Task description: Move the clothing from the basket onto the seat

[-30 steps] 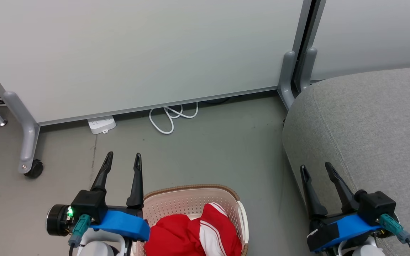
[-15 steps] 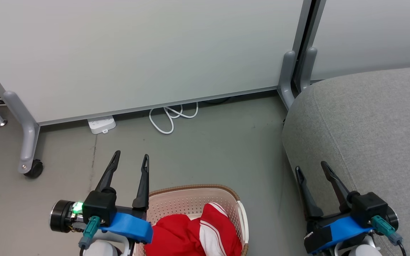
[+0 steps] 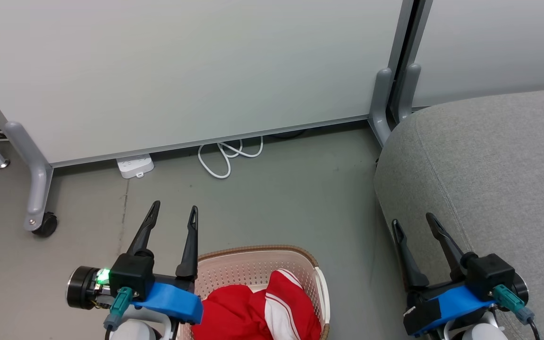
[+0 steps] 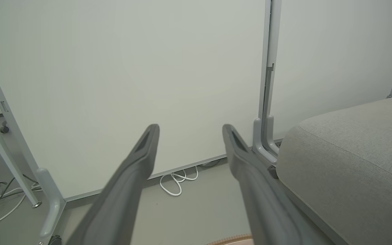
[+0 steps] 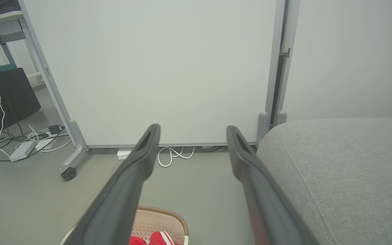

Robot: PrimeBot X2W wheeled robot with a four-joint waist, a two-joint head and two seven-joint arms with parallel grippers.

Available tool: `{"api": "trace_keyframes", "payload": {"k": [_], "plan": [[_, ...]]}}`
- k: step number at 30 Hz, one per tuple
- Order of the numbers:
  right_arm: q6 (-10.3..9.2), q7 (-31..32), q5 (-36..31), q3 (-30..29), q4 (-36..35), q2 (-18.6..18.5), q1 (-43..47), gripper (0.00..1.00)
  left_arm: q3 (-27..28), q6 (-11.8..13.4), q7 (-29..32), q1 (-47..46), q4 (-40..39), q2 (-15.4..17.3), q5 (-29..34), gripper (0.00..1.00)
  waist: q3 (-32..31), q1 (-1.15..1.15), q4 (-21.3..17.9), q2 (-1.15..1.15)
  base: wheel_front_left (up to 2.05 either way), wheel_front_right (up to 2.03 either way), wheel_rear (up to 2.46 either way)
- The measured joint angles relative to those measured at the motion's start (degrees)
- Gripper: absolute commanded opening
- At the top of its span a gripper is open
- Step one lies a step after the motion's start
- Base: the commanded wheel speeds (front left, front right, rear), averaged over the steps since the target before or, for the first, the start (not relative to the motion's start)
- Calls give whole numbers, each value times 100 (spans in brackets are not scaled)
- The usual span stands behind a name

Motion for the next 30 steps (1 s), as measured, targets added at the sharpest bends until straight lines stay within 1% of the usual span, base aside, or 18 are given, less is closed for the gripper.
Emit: {"api": "trace_keyframes", "payload": {"k": [5,9,15,22,30], "plan": [[0,0,1,-4,3,0,-1,100,-23,-41,0,-11,55,-1,-3,100,13,0,5,0,0,0,0],[0,0,10,20,3,0,-26,100,-151,-133,-1,-136,223,-2,18,100,61,0,-21,0,0,0,0],[0,-3,9,47,-31,0,-171,100,-370,-219,-7,-492,578,107,40,100,283,0,-143,0,0,0,0],[0,-4,-21,51,-107,-3,-459,100,-881,-269,-7,-1128,1211,392,68,100,769,0,-339,0,0,0,0],[0,-5,-45,85,-268,-4,-994,100,-1889,-272,-7,-2053,1971,917,-187,100,1579,0,-588,0,0,0,0]]}}
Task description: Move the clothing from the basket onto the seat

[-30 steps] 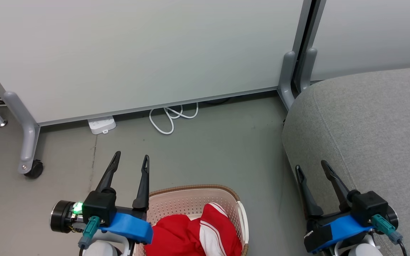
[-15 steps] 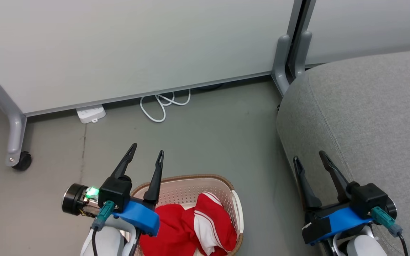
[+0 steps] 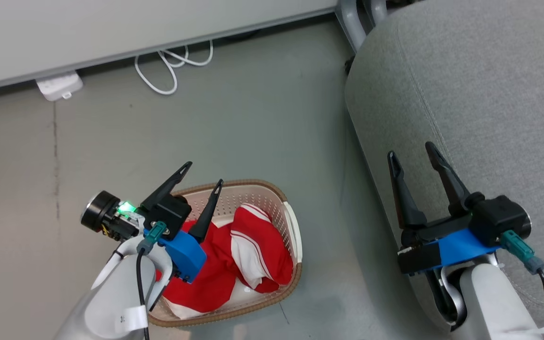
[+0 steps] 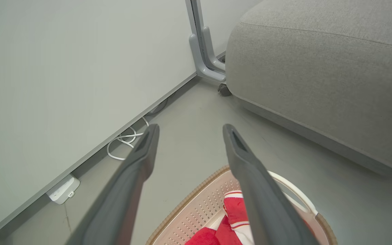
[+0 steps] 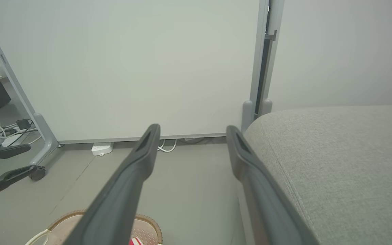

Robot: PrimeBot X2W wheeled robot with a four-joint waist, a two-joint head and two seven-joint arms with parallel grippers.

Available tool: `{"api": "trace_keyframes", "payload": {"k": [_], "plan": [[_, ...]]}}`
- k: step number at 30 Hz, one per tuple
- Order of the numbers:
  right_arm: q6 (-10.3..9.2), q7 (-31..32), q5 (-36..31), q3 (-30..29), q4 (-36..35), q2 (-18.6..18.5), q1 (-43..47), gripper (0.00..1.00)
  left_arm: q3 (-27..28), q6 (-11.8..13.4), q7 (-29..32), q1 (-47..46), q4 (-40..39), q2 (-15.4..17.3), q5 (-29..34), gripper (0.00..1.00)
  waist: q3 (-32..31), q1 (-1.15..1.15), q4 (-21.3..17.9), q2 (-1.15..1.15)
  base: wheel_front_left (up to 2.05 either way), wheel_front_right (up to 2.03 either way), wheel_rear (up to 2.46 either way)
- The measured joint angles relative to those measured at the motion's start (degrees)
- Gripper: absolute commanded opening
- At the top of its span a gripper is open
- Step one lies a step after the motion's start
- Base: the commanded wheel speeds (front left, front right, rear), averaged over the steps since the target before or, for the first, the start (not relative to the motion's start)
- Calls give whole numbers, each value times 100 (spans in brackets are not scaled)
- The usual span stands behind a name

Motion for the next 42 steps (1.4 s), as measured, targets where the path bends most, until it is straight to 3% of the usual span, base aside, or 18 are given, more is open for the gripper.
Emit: {"api": "trace_keyframes", "payload": {"k": [12,28,32,42], "plan": [[0,0,11,124,-254,-4,-696,100,-1658,-1,1,-1186,1369,544,-447,100,1299,1,-327,0,0,0,0],[0,0,63,359,-545,-4,-1539,100,-4225,-2,300,-2345,2841,728,-1187,100,2737,0,-591,0,0,0,0],[0,0,64,399,-620,-4,-1677,100,-4524,-2,513,-2518,2871,797,-1287,100,3033,0,-660,0,0,0,0],[0,1,115,408,-834,-4,-1896,100,-4589,-2,1157,-2753,2906,934,-1190,100,3717,0,-815,0,0,0,0]]}}
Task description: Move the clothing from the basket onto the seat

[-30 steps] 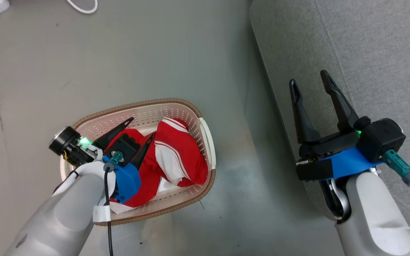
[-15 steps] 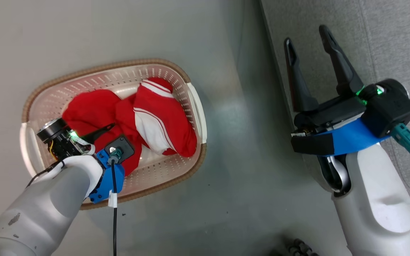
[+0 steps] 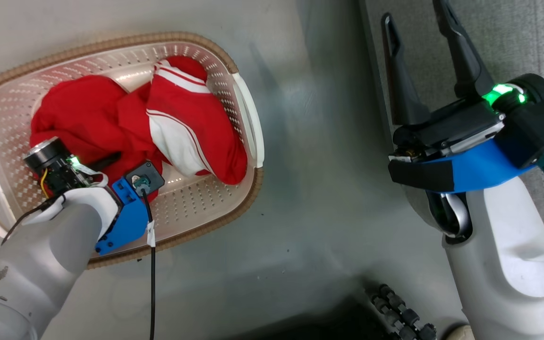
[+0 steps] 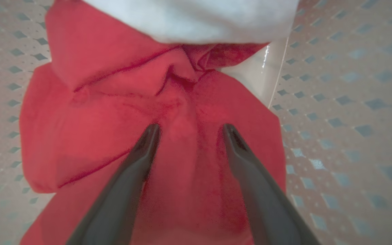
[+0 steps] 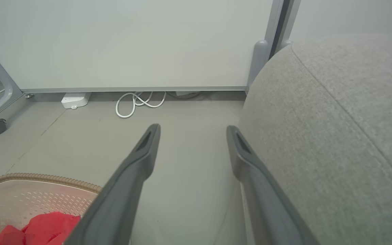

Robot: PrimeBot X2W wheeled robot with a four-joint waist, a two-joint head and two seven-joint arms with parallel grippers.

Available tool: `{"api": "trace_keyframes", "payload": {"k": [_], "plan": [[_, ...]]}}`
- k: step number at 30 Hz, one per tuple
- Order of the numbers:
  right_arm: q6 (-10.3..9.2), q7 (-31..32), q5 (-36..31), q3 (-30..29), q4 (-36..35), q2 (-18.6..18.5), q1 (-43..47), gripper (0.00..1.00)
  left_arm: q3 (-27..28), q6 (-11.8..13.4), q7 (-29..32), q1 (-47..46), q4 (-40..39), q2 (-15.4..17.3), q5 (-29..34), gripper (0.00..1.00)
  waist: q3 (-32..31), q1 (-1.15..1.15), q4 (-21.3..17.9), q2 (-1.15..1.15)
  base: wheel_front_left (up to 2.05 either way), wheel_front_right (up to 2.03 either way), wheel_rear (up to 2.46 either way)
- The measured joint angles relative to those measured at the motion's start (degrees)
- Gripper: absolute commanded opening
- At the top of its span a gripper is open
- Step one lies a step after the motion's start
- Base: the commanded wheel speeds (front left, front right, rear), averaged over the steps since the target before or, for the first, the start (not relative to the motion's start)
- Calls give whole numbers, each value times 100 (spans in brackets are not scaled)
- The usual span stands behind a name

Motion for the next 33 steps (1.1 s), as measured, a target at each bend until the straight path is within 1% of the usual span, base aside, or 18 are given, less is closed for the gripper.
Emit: {"api": "trace_keyframes", "payload": {"k": [4,12,13,14,15,22,27,33], "plan": [[0,0,15,-32,-69,0,-96,100,0,0,296,-92,66,55,110,100,237,0,-47,0,0,0,0],[0,0,23,-60,-208,1,-148,100,0,0,636,-367,263,78,291,100,581,0,-111,0,0,0,0],[0,-1,23,-59,-219,1,-148,100,0,0,715,-386,302,67,304,72,598,0,-118,0,0,0,0],[1,-1,23,-59,-226,1,-149,100,0,0,759,-387,320,57,328,31,608,0,-126,0,0,0,0],[1,-1,23,-60,-227,1,-149,100,0,0,789,-390,324,49,349,0,614,-1,-131,0,0,0,0],[1,0,23,-98,-185,4,-142,100,0,0,793,-442,333,-2,345,0,515,0,-118,0,0,0,0],[1,0,20,-125,-134,1,-141,100,0,0,594,-432,316,-87,194,0,346,-1,-82,0,0,0,0],[1,0,-123,-191,-40,0,-74,100,0,0,229,-338,281,-280,-35,0,48,-1,42,0,0,0,0]]}}
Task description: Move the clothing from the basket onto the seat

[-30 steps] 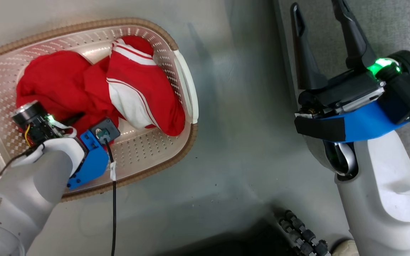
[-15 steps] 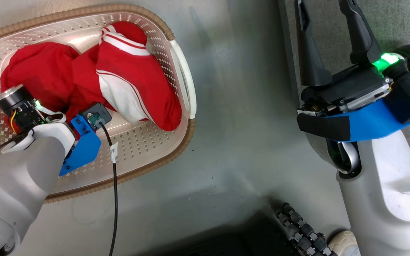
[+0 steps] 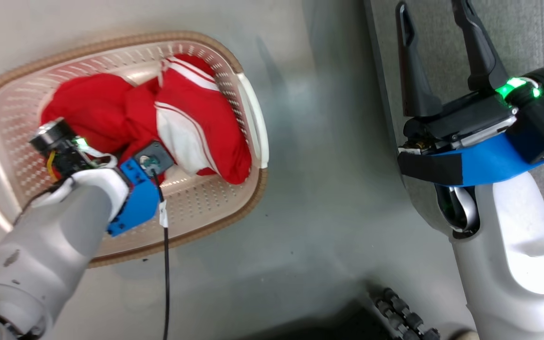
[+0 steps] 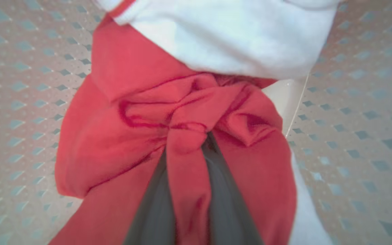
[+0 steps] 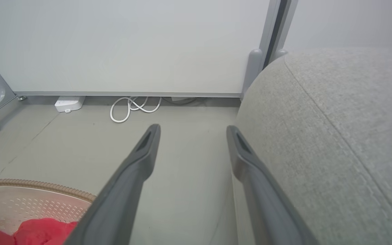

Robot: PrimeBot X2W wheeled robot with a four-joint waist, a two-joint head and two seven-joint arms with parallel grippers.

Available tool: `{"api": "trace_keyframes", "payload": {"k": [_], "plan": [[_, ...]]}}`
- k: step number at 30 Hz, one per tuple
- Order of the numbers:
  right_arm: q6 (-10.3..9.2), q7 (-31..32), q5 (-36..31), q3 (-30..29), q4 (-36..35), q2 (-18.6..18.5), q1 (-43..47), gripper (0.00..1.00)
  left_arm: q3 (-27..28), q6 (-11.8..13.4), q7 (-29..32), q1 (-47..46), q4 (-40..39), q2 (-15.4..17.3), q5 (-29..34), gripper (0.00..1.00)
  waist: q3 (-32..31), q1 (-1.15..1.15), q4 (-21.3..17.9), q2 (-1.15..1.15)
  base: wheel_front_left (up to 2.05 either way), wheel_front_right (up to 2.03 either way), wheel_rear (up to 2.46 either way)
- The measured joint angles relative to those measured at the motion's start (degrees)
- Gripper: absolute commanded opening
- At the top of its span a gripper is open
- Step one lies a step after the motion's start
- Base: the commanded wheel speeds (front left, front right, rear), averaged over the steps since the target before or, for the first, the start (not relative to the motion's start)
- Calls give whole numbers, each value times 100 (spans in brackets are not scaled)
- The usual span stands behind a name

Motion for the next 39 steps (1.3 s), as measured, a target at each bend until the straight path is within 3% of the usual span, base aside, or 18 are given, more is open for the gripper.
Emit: {"api": "trace_keyframes", "payload": {"k": [11,21,30,39], "plan": [[0,0,-290,-103,240,2,347,100,1,0,-1061,265,59,-530,-750,0,-960,0,404,0,0,0,0],[0,-1,-490,-234,472,3,890,100,474,60,-1368,593,-143,-859,-1294,0,-1981,-1,761,0,0,0,0],[0,0,-559,-313,623,-2,1324,100,1239,370,-1377,970,-1458,-691,-1230,0,-2857,-1,1102,0,0,0,0],[0,0,-541,-314,758,-21,1714,100,2058,495,-1378,1419,-2454,-611,-1022,0,-3642,-1,1305,0,0,0,0]]}}
